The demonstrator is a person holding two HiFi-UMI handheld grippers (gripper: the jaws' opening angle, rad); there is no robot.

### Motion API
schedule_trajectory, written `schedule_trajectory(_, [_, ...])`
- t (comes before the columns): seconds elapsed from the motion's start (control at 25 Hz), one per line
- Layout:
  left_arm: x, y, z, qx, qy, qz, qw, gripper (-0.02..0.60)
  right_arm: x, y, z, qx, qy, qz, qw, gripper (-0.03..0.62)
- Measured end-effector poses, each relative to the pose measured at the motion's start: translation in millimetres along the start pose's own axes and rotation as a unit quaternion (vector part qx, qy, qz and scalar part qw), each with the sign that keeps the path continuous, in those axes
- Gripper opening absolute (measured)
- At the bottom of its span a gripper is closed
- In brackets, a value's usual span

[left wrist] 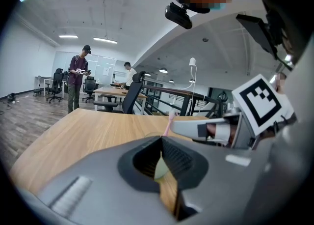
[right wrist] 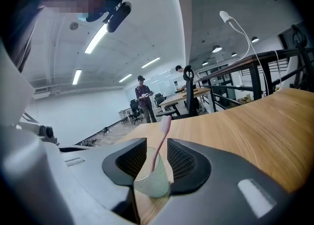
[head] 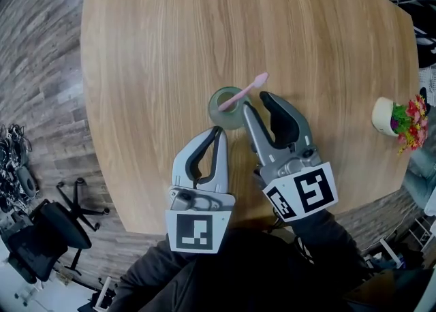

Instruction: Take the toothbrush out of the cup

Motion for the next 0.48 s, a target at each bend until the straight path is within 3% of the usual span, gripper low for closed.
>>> schedule_trajectory(0.48, [11.1, -11.2, -11.6, -0.021, 0.009, -0.011, 0.9997, 0.008, 21.2, -5.9, 7.6, 0.007, 0.003, -0.002, 1.000, 0.137])
Point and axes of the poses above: the fingertips, and each gripper's own axes: x forward along the fingers, z to its right, y out of its top, the point moved 8 cm from there along -x, backward along the fingers, and after that the axes turned 1 degree about -x, right-handed, at the moved point
